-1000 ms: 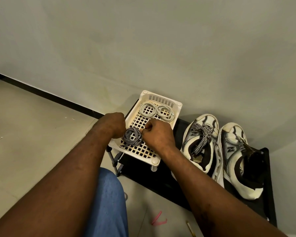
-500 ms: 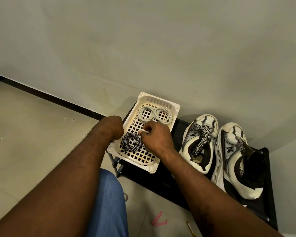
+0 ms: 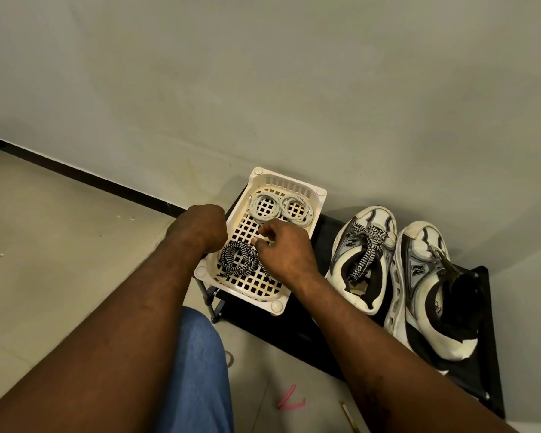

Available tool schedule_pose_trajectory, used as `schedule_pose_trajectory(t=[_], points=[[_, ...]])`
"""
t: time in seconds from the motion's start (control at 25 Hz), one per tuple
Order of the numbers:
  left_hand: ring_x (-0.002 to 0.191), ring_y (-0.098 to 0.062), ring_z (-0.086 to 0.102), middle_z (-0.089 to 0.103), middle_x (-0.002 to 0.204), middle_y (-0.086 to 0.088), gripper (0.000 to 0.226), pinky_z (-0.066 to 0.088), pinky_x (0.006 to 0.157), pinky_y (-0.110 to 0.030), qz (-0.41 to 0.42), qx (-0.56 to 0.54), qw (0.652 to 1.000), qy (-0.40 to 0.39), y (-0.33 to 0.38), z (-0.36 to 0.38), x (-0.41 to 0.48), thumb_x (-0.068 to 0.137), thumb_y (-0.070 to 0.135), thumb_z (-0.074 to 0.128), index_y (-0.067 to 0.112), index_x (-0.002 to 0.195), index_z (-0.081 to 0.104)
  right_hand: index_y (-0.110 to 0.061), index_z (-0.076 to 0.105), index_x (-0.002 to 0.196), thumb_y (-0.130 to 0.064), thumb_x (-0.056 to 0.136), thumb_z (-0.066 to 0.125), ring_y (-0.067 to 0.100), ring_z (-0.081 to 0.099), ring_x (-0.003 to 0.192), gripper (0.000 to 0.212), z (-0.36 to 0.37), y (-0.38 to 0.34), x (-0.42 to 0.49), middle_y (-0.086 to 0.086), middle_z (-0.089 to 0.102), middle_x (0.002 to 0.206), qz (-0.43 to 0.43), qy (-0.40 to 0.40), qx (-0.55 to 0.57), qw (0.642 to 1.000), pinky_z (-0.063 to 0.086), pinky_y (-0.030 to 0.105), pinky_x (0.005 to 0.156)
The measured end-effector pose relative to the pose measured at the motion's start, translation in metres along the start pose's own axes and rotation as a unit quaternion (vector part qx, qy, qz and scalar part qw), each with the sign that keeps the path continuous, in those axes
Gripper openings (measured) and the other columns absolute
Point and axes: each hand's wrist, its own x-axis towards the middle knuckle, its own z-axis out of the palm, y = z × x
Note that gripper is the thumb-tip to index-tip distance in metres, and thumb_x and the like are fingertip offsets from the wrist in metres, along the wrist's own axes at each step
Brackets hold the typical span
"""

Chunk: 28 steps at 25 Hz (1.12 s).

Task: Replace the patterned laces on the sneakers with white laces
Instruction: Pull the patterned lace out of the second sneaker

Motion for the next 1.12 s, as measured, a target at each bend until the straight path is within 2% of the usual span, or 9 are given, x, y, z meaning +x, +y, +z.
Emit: schedule_pose_trajectory(t=[0.12,0.24,0.36,0.44,0.52,0.72,0.8,0.96,1.12], points=[[0.096,-0.029,0.069,0.071,0.108,-0.007,0.014,0.061,0.085,-0.043,0.013,-0.017,1.0,0.009,0.007,-0.002,-0.008,0.092,0.02,0.071,0.019,0.106,0.07,-0.021,0.074,0.115,-0.031,0.092,0.073,0.013,0.068,0.103,0.026,-0.005,-0.002,-0.003,-0.004,0.075,0.113,-0.008,0.005,-0.008,1.0,0.058,0.036,0.093],[0.097,-0.024,0.066,0.071,0.105,-0.002,0.008,0.059,0.087,-0.04,0.047,-0.039,0.998,0.024,0.021,-0.004,-0.022,0.09,0.022,0.073,0.027,0.096,0.072,-0.019,0.073,0.118,-0.029,0.093,0.072,0.016,0.067,0.108,0.026,-0.019,-0.007,-0.012,-0.003,0.074,0.116,-0.034,0.013,-0.027,0.999,0.056,0.034,0.094],[0.089,-0.019,0.065,0.069,0.095,0.004,0.014,0.057,0.078,-0.035,0.095,-0.06,0.993,0.041,0.048,-0.005,-0.04,0.091,0.023,0.069,0.035,0.085,0.067,-0.02,0.071,0.122,-0.024,0.096,0.068,0.018,0.066,0.109,0.027,-0.045,-0.009,-0.026,-0.002,0.072,0.118,-0.065,0.011,-0.067,0.996,0.055,0.034,0.094],[0.087,-0.019,0.066,0.07,0.092,0.005,0.012,0.055,0.074,-0.034,0.13,-0.064,0.988,0.06,0.07,-0.006,-0.053,0.093,0.024,0.066,0.035,0.089,0.068,-0.021,0.071,0.122,-0.02,0.096,0.064,0.018,0.066,0.106,0.027,-0.065,-0.004,-0.038,-0.001,0.071,0.114,-0.089,0.016,-0.099,0.991,0.056,0.035,0.092],[0.088,-0.018,0.067,0.072,0.092,0.006,0.01,0.056,0.077,-0.035,0.163,-0.088,0.98,0.068,0.092,-0.006,-0.063,0.092,0.026,0.067,0.036,0.09,0.069,-0.021,0.07,0.121,-0.019,0.095,0.062,0.019,0.065,0.103,0.027,-0.088,0.006,-0.049,-0.001,0.07,0.111,-0.096,0.026,-0.127,0.987,0.056,0.037,0.09],[0.089,-0.019,0.068,0.073,0.088,0.007,0.006,0.056,0.081,-0.036,0.235,-0.125,0.962,0.06,0.144,0.003,-0.074,0.086,0.027,0.072,0.032,0.086,0.068,-0.022,0.072,0.11,-0.026,0.094,0.066,0.023,0.061,0.103,0.018,-0.144,0.055,-0.07,-0.001,0.071,0.105,-0.069,0.048,-0.212,0.974,0.049,0.034,0.083],[0.091,-0.021,0.068,0.073,0.09,0.005,0.009,0.056,0.08,-0.036,0.234,-0.128,0.962,0.056,0.162,0.014,-0.075,0.085,0.033,0.073,0.032,0.091,0.067,-0.024,0.07,0.11,-0.029,0.09,0.07,0.025,0.06,0.102,0.021,-0.158,0.074,-0.076,-0.001,0.07,0.104,-0.036,0.068,-0.234,0.969,0.05,0.037,0.085],[0.102,-0.03,0.066,0.07,0.11,-0.007,0.043,0.051,0.081,-0.036,0.227,-0.067,0.969,0.078,0.18,0.043,-0.07,0.087,0.039,0.075,0.02,0.123,0.062,-0.026,0.065,0.123,-0.027,0.084,0.073,0.029,0.059,0.111,0.04,-0.168,0.097,-0.082,0.001,0.068,0.117,0.032,0.053,-0.272,0.96,0.051,0.045,0.096],[0.106,-0.028,0.064,0.065,0.115,-0.005,0.045,0.047,0.083,-0.034,0.226,-0.076,0.969,0.069,0.183,0.055,-0.068,0.086,0.029,0.078,0.021,0.128,0.064,-0.034,0.069,0.111,-0.017,0.084,0.068,0.028,0.051,0.122,0.032,-0.174,0.107,-0.081,-0.004,0.066,0.123,0.067,-0.002,-0.303,0.951,0.041,0.044,0.101]])
